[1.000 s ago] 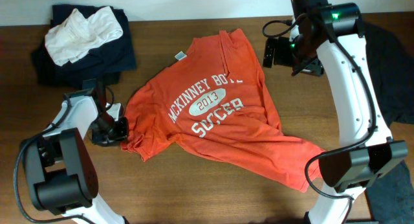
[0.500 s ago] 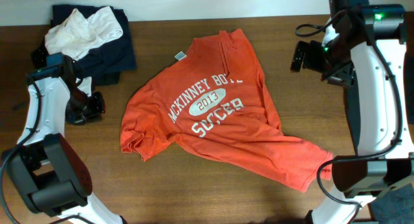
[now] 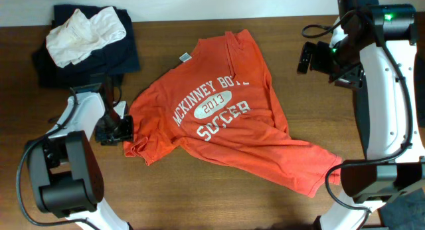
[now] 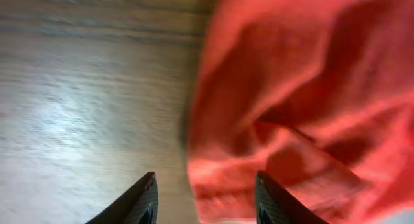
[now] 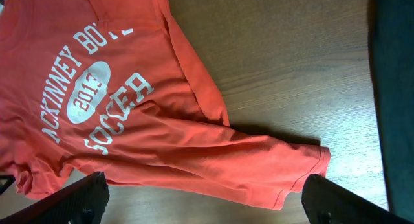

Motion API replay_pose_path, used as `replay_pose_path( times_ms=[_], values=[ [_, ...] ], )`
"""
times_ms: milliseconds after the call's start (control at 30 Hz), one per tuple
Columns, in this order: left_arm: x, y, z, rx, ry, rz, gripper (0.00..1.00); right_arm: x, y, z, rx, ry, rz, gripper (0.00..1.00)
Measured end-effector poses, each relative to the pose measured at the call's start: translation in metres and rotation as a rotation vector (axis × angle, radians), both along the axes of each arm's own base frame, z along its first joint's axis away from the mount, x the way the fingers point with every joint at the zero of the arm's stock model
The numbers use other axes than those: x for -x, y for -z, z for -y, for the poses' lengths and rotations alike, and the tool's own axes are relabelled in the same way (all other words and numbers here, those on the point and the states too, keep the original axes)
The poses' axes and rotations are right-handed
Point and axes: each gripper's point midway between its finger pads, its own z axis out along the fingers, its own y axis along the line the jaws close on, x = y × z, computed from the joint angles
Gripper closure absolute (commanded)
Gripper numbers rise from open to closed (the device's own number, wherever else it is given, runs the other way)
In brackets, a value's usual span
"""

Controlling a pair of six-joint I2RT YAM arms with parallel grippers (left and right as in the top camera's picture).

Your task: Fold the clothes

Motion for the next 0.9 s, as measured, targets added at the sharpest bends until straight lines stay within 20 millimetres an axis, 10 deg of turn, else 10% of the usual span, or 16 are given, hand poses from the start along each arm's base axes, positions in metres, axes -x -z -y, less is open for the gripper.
replay_pose_path(
  times_ms=[167, 267, 600, 767, 900],
  values=[
    [0.0, 0.013, -0.007, -0.042, 0.002, 0.023, 0.47, 0.0, 0.0, 0.0, 0.0, 0.0, 0.001, 0.01],
    [0.002, 0.016, -0.003, -0.019, -0.009, 0.024, 1.0, 0.0, 0.0, 0.0, 0.0, 0.0, 0.002, 0.01],
    [0.012, 0.007, -0.005, 0.008, -0.04, -0.022, 1.0, 0.001, -0.003, 0.015, 0.043, 0.041, 0.009, 0.11],
    [-0.034, -0.038, -0.061, -0.041, -0.249, 0.128, 1.0, 0.021, -0.043, 0.049, 0.056, 0.114, 0.127, 0.01],
    [-0.002, -0.041, -0.104, -0.09, -0.419, 0.053, 1.0, 0.026, -0.054, 0.044, 0.02, 0.105, 0.163, 0.01]
  ],
)
